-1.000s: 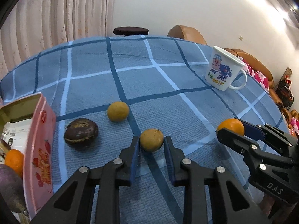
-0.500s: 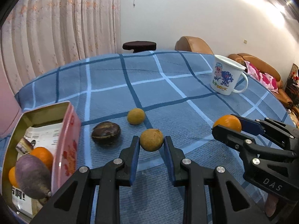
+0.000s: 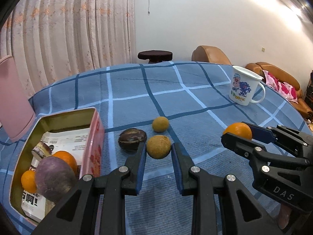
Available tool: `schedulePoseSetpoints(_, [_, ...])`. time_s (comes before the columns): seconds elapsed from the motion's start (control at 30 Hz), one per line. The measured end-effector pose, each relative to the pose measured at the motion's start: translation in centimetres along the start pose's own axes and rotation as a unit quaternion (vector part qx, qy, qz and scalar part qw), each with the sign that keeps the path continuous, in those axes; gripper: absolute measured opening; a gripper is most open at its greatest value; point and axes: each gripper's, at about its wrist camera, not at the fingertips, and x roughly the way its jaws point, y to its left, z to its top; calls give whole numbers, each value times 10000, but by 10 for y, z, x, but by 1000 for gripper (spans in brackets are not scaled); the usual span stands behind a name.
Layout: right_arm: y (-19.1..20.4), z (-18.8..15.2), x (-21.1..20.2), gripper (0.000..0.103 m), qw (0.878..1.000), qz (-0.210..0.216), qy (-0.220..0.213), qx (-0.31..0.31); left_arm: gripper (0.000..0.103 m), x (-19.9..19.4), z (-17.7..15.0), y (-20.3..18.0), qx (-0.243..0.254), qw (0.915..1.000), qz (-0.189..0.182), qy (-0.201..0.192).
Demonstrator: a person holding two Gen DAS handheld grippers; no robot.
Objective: Organize fruits
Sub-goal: 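Lift the orange with the right tool while the left tool lifts the yellow-brown fruit, then carry the orange over the pink tin and open the right tool while the left tool releases its fruit there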
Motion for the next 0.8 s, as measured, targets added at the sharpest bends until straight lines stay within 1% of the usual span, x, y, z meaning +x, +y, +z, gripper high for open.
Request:
schedulePoseSetpoints(0.33, [16,4,4,42,9999,122,-55,-91,28,-7,-3,17,-166,9997,172,-106])
schedulePoseSetpoints(0.8, [40,8,15,42,9992,305,-55,-270,28,-24,-6,41,-221,9983,442,-324])
